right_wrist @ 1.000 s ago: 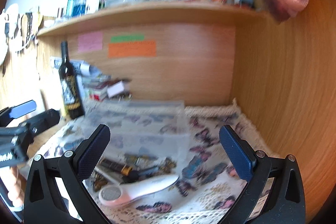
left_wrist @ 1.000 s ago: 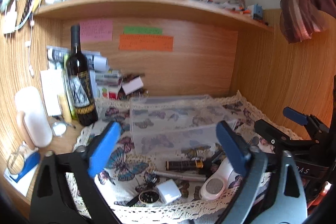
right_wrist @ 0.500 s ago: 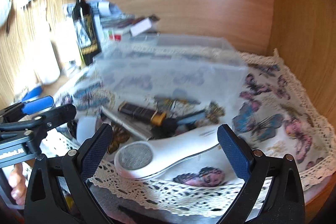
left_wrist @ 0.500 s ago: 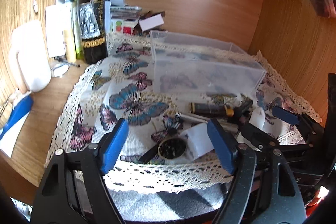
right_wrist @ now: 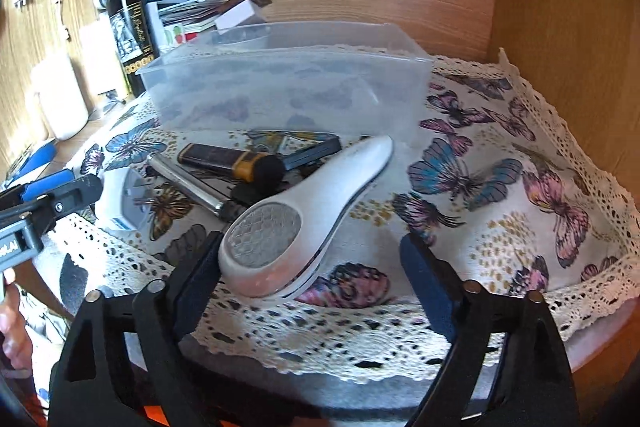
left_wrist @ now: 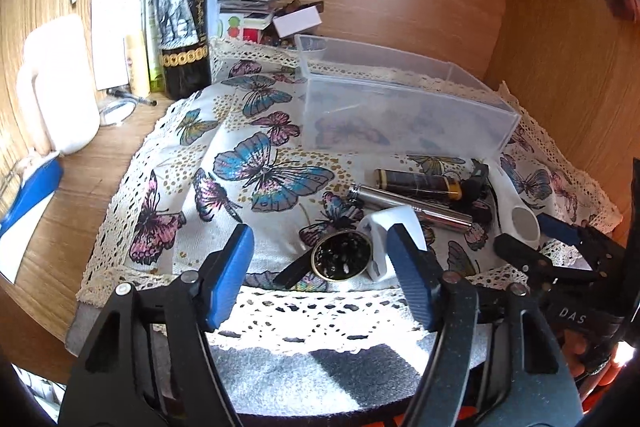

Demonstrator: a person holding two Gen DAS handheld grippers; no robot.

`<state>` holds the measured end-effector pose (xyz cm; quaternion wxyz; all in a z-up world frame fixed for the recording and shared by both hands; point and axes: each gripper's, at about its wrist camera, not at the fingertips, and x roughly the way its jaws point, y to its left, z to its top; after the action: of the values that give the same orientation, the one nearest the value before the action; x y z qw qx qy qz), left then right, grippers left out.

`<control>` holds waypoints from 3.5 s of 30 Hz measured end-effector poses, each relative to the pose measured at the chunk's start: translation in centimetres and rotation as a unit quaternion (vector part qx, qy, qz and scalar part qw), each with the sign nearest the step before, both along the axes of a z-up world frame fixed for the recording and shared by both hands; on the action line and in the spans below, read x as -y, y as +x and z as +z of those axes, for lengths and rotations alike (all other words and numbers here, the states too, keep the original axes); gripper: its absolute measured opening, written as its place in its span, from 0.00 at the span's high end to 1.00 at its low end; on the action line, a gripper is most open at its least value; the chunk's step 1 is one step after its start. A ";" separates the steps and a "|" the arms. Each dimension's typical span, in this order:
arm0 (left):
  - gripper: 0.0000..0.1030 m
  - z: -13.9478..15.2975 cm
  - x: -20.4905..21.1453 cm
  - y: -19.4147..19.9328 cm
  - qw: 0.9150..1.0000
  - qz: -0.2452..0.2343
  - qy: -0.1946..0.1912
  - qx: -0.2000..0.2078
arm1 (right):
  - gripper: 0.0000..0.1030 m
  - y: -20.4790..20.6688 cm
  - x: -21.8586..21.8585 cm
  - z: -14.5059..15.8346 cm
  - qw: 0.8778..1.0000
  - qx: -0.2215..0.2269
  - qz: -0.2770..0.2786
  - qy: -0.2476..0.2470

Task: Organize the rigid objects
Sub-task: 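Grasp the white cleansing brush with the right tool while the left tool grasps a small black round object, then lower the brush into the clear box with the right tool while the left tool drops the black object in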

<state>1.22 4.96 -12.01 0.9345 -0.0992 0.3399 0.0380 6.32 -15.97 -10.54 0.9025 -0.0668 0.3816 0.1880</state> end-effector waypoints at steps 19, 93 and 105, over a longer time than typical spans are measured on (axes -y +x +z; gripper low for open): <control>0.62 -0.8 1.1 2.1 1.000 -0.010 -0.014 -0.012 | 0.55 0.3 0.1 -0.5 1.000 0.015 -0.023 -0.011; 0.84 3.5 0.0 17.2 0.994 -0.092 0.062 -0.013 | 0.63 15.3 -5.4 8.0 0.992 0.101 0.059 -0.048; 0.69 3.7 0.3 16.9 0.994 -0.089 0.069 -0.005 | 0.58 16.2 -7.2 6.5 0.992 0.038 0.102 -0.061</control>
<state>18.07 4.70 -8.28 0.9372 -0.0033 0.3482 -0.0212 22.48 -8.74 -4.05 0.8868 -0.1670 0.3492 0.2525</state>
